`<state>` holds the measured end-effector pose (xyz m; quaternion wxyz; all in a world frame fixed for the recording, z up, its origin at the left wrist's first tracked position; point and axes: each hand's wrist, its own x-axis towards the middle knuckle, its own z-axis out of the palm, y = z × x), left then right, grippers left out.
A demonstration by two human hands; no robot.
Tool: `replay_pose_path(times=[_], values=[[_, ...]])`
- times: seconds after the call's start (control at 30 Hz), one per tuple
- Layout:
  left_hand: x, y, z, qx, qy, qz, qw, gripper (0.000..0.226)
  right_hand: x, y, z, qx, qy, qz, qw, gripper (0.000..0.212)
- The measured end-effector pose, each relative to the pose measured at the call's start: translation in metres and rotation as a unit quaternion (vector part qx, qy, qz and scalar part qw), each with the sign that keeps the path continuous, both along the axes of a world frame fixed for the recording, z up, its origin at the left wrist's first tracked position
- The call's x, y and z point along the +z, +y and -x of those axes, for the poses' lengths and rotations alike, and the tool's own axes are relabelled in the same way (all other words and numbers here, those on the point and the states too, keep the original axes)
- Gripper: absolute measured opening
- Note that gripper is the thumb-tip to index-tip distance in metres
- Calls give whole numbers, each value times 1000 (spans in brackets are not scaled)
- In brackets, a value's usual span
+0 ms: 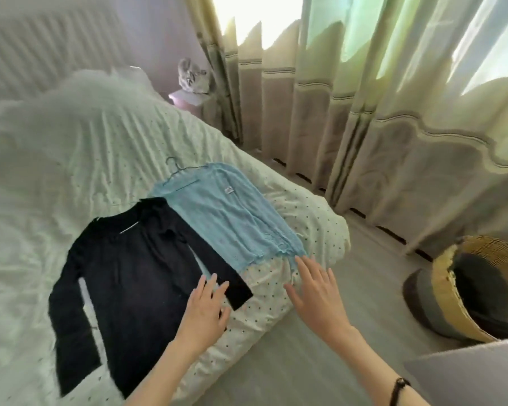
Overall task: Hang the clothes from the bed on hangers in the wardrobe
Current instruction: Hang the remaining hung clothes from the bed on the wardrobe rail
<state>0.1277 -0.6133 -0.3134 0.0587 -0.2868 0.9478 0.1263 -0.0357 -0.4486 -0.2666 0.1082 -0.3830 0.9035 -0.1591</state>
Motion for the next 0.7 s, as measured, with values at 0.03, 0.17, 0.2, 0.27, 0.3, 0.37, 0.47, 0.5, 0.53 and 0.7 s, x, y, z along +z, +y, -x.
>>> replay_pose_path(times=[0.03,0.17,0.2,0.27,0.3,0.37,0.47,0.5,0.53,0.7], values=[[-2,-10,-13,21,3,-8,1000,63,-7,-17,-4,15,-1,-4,1000,70],[-17,-49,-61,111,-36,-66,991,55,-29,-78,-18,80,-21,-39,996,80],[-21,-60,-70,132,-37,-70,988,55,-32,-94,-19,96,-22,-47,994,82],[-27,-80,-84,169,-45,-82,981,54,-39,-125,-15,123,-25,-66,990,74],[-29,-91,-88,185,-48,-87,978,54,-41,-141,-12,139,-28,-78,987,66],[-32,-114,-93,220,-51,-101,969,54,-49,-174,-5,168,-31,-89,981,60],[-39,-152,-92,269,-52,-118,954,53,-59,-229,8,194,-40,-101,975,58],[-43,-165,-90,282,-51,-121,950,52,-63,-249,14,206,-41,-107,972,58],[-47,-178,-88,295,-49,-126,946,52,-67,-270,20,220,-40,-113,968,58],[-71,-241,-65,352,-63,-167,919,51,-89,-377,54,270,-40,-130,953,58]])
